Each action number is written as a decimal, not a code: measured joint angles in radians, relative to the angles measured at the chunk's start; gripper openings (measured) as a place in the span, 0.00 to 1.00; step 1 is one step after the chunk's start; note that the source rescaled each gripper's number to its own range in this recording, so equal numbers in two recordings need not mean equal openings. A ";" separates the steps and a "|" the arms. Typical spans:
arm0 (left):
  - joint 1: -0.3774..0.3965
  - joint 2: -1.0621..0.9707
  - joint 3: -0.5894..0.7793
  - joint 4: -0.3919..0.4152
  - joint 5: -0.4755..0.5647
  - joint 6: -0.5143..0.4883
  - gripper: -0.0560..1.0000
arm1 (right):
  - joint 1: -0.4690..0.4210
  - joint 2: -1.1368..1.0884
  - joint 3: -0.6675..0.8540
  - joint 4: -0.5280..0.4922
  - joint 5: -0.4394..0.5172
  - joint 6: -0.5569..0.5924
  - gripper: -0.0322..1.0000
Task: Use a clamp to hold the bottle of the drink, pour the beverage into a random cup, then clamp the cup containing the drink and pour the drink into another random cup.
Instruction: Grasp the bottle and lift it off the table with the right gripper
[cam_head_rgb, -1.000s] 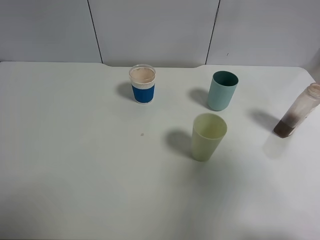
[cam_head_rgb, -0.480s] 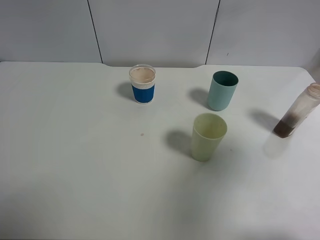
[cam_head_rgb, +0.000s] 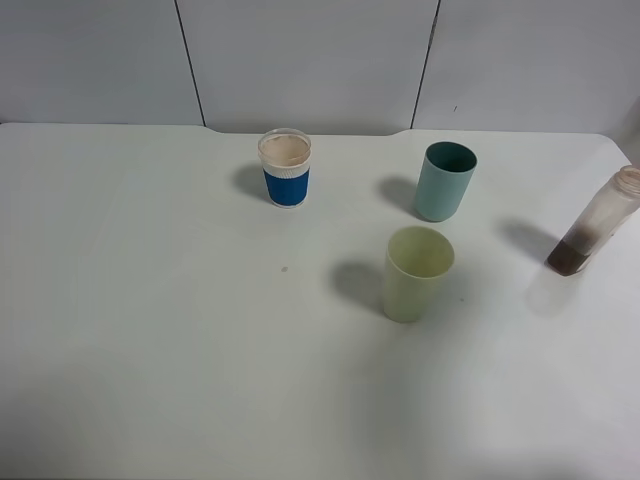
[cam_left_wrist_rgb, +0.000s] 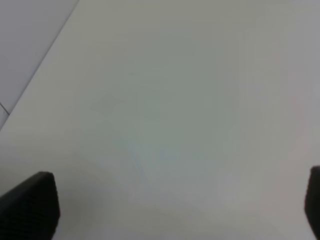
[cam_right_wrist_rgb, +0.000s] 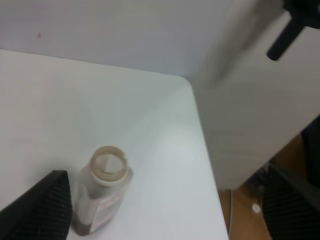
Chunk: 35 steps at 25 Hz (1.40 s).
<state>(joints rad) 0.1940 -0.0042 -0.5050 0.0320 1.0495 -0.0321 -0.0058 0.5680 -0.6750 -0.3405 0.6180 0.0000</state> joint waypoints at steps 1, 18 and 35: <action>0.000 0.000 0.000 0.000 0.000 0.000 1.00 | 0.000 0.002 0.032 0.000 -0.046 0.000 0.62; 0.000 0.000 0.000 0.000 0.000 0.000 1.00 | 0.000 0.002 0.457 0.074 -0.723 0.000 0.62; 0.000 0.000 0.000 0.000 0.000 0.000 1.00 | 0.000 0.360 0.490 0.270 -0.812 0.000 0.62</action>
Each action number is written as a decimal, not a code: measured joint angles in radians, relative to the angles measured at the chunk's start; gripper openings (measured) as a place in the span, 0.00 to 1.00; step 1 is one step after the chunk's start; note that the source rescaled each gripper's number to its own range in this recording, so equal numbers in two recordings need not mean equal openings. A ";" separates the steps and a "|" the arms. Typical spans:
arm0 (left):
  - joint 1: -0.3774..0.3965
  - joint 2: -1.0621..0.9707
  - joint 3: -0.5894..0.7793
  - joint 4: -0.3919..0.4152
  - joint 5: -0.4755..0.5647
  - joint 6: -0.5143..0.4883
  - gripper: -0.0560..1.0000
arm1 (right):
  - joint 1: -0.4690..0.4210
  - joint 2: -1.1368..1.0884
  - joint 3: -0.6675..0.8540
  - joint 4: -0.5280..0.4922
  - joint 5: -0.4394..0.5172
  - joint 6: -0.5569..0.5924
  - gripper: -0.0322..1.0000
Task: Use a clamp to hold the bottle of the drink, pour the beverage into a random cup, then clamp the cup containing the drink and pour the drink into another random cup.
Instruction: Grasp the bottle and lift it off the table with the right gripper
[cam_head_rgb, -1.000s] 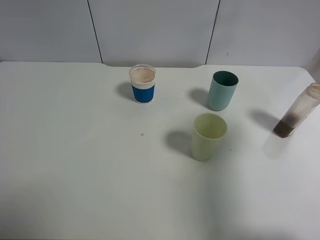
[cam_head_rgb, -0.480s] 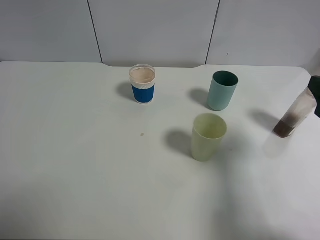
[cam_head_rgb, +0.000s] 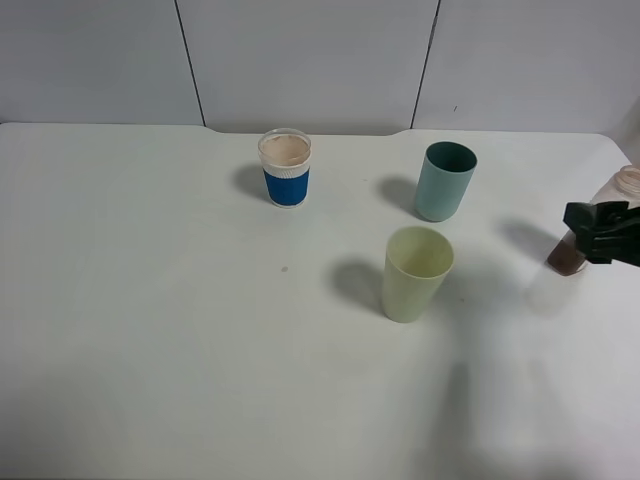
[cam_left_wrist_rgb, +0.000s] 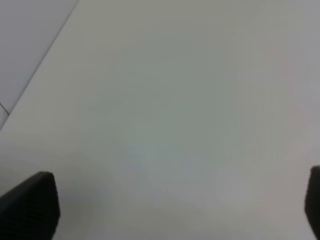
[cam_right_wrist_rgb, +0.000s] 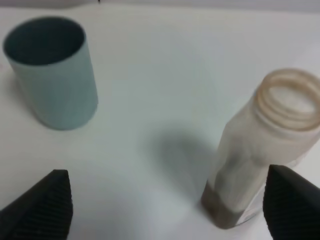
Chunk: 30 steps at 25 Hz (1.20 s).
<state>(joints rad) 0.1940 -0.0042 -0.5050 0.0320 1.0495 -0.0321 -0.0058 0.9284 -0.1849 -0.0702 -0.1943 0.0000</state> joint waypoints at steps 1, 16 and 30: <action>0.000 0.000 0.000 0.000 0.000 0.000 1.00 | 0.000 0.017 0.001 0.000 -0.015 0.000 0.62; 0.000 0.000 0.000 0.000 0.000 0.000 1.00 | 0.000 0.068 0.091 0.178 -0.075 -0.065 0.62; 0.000 0.000 0.000 0.000 0.000 0.000 1.00 | 0.000 0.096 0.091 0.331 -0.146 -0.090 0.62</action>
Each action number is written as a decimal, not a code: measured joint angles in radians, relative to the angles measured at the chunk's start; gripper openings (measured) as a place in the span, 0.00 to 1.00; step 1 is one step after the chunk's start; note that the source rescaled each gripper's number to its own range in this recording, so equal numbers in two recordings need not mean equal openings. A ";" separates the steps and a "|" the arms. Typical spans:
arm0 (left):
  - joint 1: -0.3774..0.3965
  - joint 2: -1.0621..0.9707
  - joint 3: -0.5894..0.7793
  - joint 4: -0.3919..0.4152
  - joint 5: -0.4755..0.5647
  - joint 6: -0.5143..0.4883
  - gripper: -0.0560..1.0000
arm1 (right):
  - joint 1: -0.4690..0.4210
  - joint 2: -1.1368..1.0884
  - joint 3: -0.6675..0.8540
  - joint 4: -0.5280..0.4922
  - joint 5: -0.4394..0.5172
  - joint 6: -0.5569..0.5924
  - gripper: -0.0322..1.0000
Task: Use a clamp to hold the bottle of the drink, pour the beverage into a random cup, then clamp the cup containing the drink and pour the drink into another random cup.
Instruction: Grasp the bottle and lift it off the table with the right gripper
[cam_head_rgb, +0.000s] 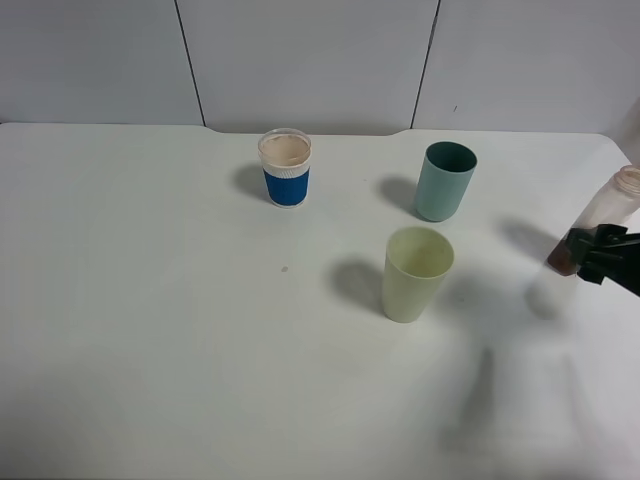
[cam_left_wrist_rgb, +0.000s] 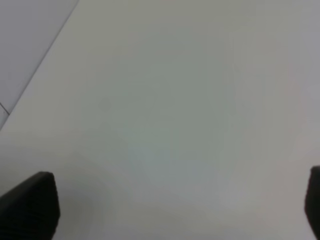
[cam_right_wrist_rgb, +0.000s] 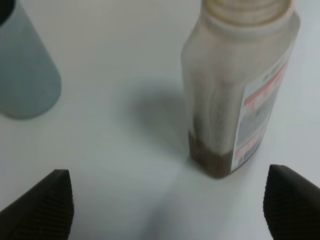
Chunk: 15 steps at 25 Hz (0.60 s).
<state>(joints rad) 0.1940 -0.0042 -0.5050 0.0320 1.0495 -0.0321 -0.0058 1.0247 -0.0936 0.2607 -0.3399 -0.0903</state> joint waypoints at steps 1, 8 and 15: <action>0.000 0.000 0.000 0.000 0.000 0.000 1.00 | 0.000 0.000 0.000 0.009 -0.010 -0.010 0.62; 0.000 0.000 0.000 0.000 0.000 0.000 1.00 | 0.000 0.000 0.000 0.201 -0.034 -0.230 0.62; 0.000 0.000 0.000 0.000 0.000 0.000 1.00 | 0.000 0.000 0.064 0.441 -0.151 -0.409 0.62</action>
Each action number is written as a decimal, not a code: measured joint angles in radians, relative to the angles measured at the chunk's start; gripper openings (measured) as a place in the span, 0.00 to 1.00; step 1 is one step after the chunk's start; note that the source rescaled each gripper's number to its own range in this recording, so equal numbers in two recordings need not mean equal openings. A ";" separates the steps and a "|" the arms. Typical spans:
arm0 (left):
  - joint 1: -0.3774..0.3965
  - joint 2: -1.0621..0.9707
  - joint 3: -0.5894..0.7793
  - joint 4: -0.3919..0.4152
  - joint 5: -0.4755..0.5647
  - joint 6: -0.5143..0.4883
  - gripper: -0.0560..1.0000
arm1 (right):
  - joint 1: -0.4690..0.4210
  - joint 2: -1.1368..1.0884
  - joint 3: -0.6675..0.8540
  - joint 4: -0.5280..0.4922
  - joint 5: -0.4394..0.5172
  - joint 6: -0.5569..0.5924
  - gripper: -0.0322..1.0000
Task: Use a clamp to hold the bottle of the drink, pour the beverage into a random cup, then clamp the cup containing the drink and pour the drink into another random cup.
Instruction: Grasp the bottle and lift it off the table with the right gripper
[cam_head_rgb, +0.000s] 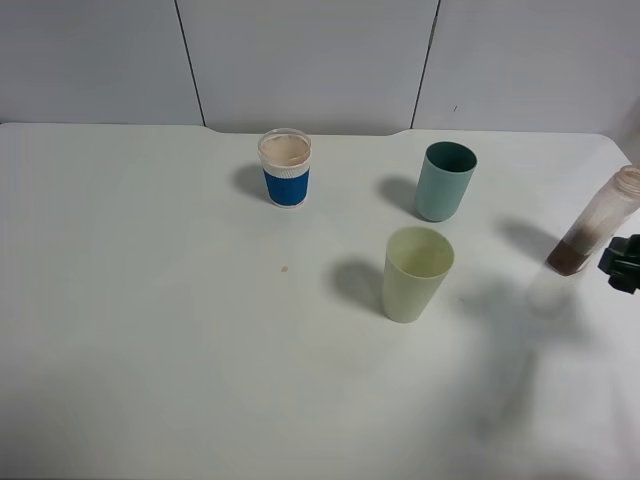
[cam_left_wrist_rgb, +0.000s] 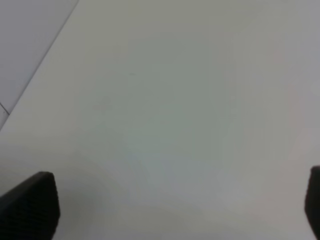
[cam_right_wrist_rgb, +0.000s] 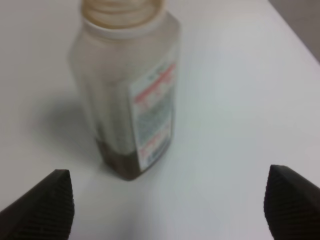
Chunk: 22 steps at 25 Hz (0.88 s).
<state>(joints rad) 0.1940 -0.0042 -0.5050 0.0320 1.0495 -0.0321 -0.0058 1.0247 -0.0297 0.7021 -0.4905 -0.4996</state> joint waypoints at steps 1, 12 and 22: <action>0.000 0.000 0.000 0.000 0.000 0.000 1.00 | 0.000 0.000 0.007 0.007 -0.021 0.000 0.62; 0.000 0.000 0.000 0.000 0.000 0.000 1.00 | 0.000 0.063 0.020 0.003 -0.166 0.037 0.62; 0.000 0.000 0.000 0.000 0.000 0.000 1.00 | 0.080 0.550 0.018 -0.202 -0.517 0.309 0.62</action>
<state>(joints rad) 0.1940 -0.0042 -0.5050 0.0320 1.0495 -0.0321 0.0739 1.5747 -0.0120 0.4999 -1.0076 -0.1908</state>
